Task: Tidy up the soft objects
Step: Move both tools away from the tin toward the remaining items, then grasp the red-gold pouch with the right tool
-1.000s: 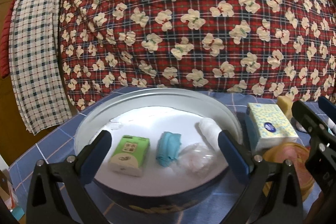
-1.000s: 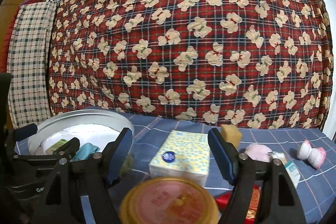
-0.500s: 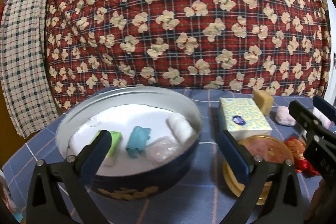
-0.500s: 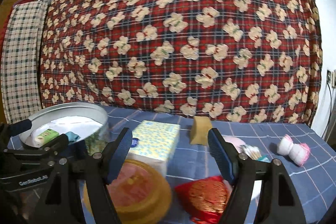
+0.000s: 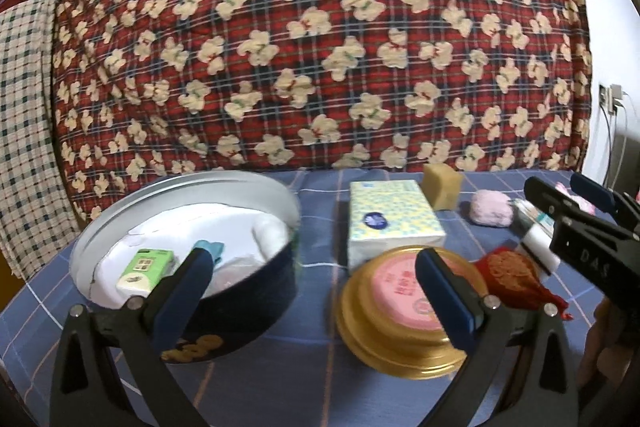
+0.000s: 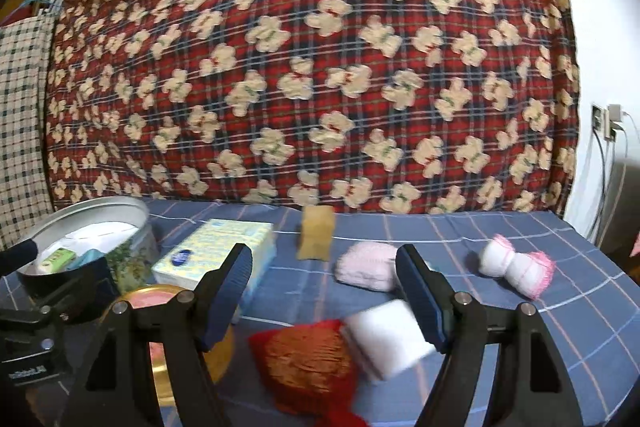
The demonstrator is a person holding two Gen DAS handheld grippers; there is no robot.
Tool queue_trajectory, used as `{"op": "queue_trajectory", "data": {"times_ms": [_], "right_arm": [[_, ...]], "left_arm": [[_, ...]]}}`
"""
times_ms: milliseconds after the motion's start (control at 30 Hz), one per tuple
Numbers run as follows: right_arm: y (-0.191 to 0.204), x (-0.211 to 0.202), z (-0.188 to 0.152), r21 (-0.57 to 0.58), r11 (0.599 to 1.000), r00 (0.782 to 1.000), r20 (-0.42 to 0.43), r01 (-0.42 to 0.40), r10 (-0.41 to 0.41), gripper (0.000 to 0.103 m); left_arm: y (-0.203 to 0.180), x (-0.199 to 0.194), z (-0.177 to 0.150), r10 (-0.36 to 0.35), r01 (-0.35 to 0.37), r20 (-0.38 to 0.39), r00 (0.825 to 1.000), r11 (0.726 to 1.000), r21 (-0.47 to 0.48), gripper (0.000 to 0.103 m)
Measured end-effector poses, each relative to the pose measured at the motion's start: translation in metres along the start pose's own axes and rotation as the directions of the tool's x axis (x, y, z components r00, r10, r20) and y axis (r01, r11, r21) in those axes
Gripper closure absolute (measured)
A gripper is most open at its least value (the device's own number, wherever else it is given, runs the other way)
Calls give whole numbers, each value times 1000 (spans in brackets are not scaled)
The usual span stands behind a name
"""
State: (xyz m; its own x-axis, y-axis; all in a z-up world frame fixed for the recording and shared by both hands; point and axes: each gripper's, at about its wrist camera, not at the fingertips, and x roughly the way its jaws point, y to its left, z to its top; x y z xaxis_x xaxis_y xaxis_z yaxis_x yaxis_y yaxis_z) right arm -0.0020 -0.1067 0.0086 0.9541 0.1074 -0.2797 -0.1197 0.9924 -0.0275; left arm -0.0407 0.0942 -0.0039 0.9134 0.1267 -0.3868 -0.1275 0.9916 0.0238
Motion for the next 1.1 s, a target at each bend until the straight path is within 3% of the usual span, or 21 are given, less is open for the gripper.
{"op": "queue_trajectory", "data": {"times_ms": [267,433,500,600,667,833,867,1000,1100], "right_arm": [[-60,-1,-3,96,994,997,-58,58,-52,27],[-76,2,-11,123,990,984,-153,-71,90,27],[-73,5,-16,129,981,964,-205,-144,169,27],[-54,16,-24,108,960,908,-315,-257,278,27],[-40,29,-31,120,942,855,-397,-312,334,32],[-26,45,-43,150,926,792,-481,-347,375,34],[-24,47,-44,149,927,787,-491,-345,373,34],[-21,56,-41,110,950,811,-497,-293,308,34],[-20,68,-40,106,958,808,-517,-268,283,34]], "left_arm": [[-21,-4,-2,-60,61,-17,998,998,19,0],[-34,-7,-3,-84,85,-16,996,995,51,0],[-36,-7,-3,-89,90,-18,996,994,56,0],[-38,-5,-3,-97,98,-28,995,994,48,0],[-39,-5,-3,-102,104,-30,994,994,47,0],[-38,-7,-3,-104,105,-24,994,993,44,0],[-37,-6,-3,-105,106,-28,994,993,41,0],[-37,-6,-3,-105,106,-33,994,994,39,0],[-37,-5,-3,-103,105,-33,994,994,43,0]]}}
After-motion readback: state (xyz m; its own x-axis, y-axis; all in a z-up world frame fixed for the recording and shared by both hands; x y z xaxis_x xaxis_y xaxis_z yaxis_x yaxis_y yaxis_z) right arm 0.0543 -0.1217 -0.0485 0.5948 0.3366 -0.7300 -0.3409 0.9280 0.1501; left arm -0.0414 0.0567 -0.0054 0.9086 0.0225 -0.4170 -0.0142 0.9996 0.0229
